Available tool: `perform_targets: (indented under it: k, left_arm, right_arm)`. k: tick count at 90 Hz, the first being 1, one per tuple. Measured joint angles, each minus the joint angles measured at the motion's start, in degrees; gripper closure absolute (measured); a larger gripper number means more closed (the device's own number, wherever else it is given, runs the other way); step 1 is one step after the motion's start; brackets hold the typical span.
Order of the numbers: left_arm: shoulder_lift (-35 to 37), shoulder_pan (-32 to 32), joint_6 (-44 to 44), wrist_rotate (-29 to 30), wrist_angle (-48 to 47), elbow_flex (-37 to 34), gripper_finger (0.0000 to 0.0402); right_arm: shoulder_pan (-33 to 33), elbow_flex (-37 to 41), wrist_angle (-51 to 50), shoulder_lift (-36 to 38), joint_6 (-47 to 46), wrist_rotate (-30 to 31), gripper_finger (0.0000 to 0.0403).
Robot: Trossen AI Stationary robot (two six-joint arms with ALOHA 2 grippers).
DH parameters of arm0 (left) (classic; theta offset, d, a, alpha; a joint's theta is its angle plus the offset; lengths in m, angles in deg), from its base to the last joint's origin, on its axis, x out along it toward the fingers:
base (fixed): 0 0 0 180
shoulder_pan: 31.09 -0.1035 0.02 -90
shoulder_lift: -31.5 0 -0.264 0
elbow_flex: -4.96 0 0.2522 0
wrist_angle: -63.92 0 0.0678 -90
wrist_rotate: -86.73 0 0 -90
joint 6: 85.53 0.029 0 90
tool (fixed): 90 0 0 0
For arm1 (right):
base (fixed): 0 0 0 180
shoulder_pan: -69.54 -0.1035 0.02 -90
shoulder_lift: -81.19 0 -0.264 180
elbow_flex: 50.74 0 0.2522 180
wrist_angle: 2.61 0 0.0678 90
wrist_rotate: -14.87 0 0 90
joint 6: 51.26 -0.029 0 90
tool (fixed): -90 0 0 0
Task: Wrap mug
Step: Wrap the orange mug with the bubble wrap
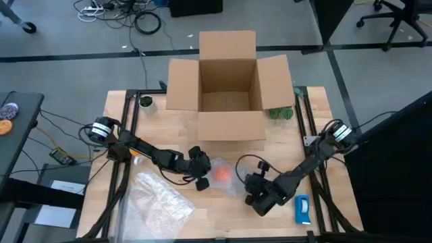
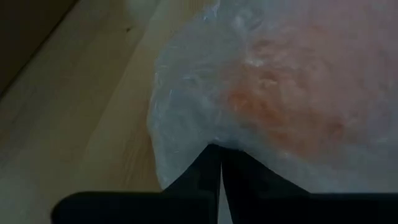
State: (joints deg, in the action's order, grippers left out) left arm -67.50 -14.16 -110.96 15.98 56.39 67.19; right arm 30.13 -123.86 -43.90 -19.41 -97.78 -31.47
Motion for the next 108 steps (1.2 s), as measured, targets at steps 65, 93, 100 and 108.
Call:
perform_targets:
  k: [65,93,100,108]
  left_arm:
    - [-0.1,0.2,-1.6,1.8,2.4,-0.4,0.0401]
    - [0.0,0.3,-3.6,2.8,0.0,-0.5,0.0401]
    - [0.1,0.5,-3.8,1.6,-1.3,-0.1,0.0401]
    - [0.3,0.7,-3.7,0.3,-1.8,0.0,0.0401]
  right_arm:
    - [10.9,0.0,37.3,-10.3,29.1,-6.1,0.0402]
    - [10.8,0.2,42.7,-14.1,31.6,14.8,0.0402]
    - [10.1,0.2,41.4,-13.4,30.7,14.2,0.0402]
    - [9.5,0.1,39.2,-12.3,27.8,12.1,0.0402]
